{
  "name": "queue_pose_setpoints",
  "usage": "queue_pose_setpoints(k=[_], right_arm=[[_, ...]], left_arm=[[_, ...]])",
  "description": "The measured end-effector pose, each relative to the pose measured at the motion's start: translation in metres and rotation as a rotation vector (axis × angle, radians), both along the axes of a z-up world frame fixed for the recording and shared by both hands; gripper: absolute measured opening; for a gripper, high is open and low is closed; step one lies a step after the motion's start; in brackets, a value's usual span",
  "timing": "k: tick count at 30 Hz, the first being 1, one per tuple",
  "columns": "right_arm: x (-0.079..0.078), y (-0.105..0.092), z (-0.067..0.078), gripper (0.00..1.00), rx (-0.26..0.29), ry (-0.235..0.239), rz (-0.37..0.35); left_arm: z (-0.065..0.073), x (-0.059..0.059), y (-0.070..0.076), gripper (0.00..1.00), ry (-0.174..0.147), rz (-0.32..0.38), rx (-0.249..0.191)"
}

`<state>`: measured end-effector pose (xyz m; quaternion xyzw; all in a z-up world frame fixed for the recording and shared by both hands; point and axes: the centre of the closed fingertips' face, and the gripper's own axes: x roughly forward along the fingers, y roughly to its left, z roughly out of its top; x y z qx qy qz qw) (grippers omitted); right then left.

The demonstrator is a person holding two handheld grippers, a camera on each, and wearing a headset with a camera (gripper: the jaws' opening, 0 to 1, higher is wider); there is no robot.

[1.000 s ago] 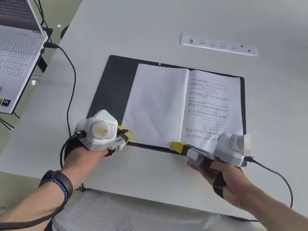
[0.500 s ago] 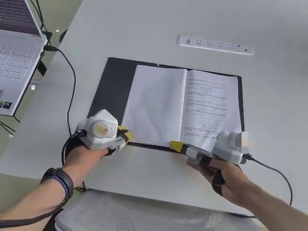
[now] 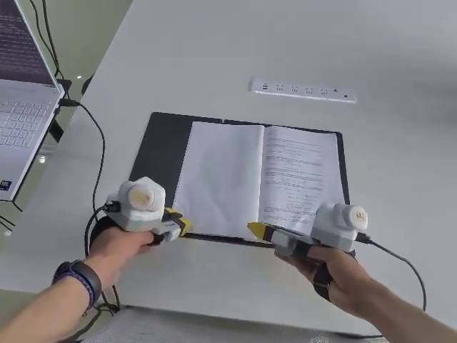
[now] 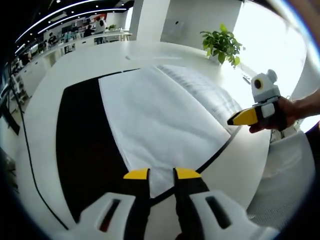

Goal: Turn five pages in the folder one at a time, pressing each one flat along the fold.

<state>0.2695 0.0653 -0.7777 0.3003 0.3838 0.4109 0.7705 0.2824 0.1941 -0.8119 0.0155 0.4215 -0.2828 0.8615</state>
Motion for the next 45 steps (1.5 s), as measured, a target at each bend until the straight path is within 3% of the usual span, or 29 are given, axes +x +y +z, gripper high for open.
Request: queue_pose_setpoints(k=[9,12,15,27,36,45], right_arm=[[0.007,-0.035,0.012,0.19,-0.091,-0.080,-0.039],[0.007,-0.048,0.014,0.24,-0.132,-0.110,-0.043],[0.008,-0.061,0.018,0.25,-0.154,-0.142,-0.065],[-0.001,-0.109,0.038,0.45,-0.327,-0.263,-0.062],[-0.002,-0.135,0.055,0.54,-0.369,-0.315,-0.107],[-0.005,-0.163,0.069,0.58,-0.416,-0.356,-0.147]], left_arm=[[0.022,-0.008,-0.012,0.37,-0.021,-0.007,0.005],[0.026,-0.011,-0.007,0.41,-0.027,-0.007,0.045],[0.033,-0.013,-0.002,0.45,-0.060,-0.015,0.082],[0.074,-0.017,-0.003,0.60,-0.145,0.014,-0.008],[0.093,-0.020,-0.004,0.64,-0.189,0.024,-0.036],[0.105,-0.024,-0.007,0.66,-0.212,0.015,-0.064]])
